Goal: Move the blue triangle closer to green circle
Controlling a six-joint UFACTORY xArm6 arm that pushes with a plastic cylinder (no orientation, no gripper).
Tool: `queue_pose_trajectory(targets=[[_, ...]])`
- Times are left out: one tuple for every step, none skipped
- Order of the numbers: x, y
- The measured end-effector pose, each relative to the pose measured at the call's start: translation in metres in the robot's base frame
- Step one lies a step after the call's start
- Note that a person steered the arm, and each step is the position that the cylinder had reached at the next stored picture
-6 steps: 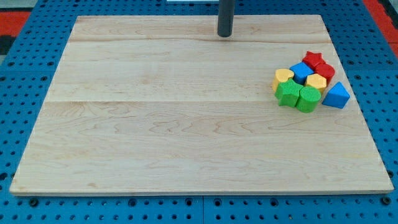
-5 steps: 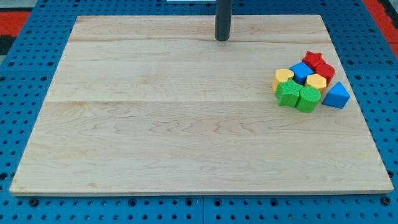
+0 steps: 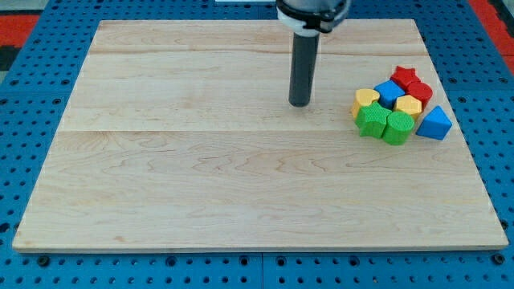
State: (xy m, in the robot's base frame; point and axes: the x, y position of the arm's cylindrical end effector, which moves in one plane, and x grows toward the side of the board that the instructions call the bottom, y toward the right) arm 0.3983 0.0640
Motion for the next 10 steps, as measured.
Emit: queue_pose_trajectory(targets=[[0.047,0.005],[0.091,0.014],[0.137,0.070],[0.146,0.120],[0.134,0.152],[0.114,0.187],[0.089,0.208],[0.063,0.219],[0.038,0.224],[0.030,0.217]])
